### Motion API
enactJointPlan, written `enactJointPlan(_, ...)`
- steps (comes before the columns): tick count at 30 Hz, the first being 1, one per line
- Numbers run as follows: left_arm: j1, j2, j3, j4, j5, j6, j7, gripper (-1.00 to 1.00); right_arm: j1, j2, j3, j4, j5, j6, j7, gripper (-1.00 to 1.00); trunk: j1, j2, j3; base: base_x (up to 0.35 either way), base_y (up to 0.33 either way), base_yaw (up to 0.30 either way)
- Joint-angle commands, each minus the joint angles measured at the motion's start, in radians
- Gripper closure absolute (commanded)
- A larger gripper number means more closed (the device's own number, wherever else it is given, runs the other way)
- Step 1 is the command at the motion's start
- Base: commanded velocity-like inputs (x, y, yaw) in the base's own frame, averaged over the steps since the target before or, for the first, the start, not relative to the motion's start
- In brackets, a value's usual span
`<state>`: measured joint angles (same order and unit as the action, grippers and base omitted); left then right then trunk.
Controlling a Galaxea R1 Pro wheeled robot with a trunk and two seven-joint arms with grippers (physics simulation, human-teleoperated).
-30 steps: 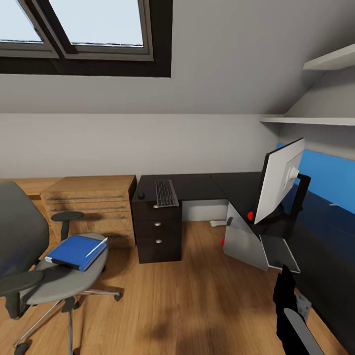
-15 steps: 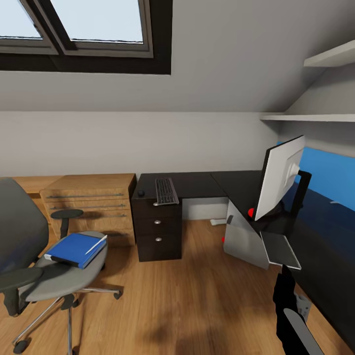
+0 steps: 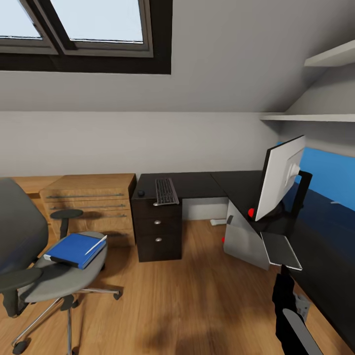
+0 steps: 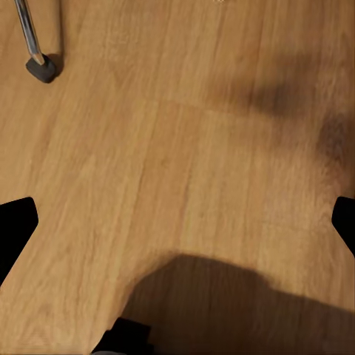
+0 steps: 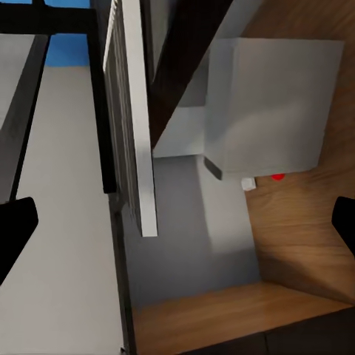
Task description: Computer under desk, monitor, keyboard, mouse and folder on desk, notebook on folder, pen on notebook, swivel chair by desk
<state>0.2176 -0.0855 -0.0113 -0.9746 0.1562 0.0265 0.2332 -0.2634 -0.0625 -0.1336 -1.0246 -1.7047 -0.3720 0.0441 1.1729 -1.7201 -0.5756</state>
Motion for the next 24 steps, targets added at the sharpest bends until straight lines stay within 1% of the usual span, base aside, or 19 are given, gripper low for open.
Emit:
enactJointPlan(1, 0.000, 0.000, -0.001, -0.002, 0.008, 0.003, 0.004, -1.00, 0.000, 0.000, 0.002, 0.003, -0.010, -0.004, 0.007, -1.00, 0.000, 0.000, -0.001, 0.173, 0.040, 0.000)
enactJointPlan(5, 0.000, 0.001, -0.002, -0.001, 0.007, 0.003, 0.003, -1.00, 0.000, 0.000, 0.003, 0.017, -0.010, -0.004, 0.010, -1.00, 0.000, 0.000, -0.001, 0.219, 0.059, 0.000)
enactJointPlan(10, 0.000, 0.001, -0.003, -0.001, 0.006, 0.003, 0.004, -1.00, 0.000, 0.000, 0.003, 0.021, -0.010, -0.004, 0.011, -1.00, 0.000, 0.000, -0.001, 0.069, 0.014, 0.000)
enactJointPlan(14, 0.000, 0.001, -0.002, -0.001, 0.006, 0.003, 0.005, -1.00, 0.000, -0.001, 0.002, 0.021, -0.010, -0.003, 0.011, -1.00, 0.000, 0.000, -0.001, 0.191, 0.002, 0.000)
enactJointPlan(19, 0.000, 0.001, -0.002, -0.001, 0.006, 0.003, 0.005, -1.00, 0.000, -0.002, 0.002, 0.021, -0.010, -0.002, 0.011, -1.00, 0.000, 0.000, -0.001, 0.079, 0.000, 0.000)
enactJointPlan(24, 0.000, 0.001, -0.001, -0.001, 0.006, 0.003, 0.005, -1.00, 0.000, -0.002, 0.002, 0.021, -0.010, -0.002, 0.011, -1.00, 0.000, 0.000, -0.001, 0.204, 0.000, 0.000)
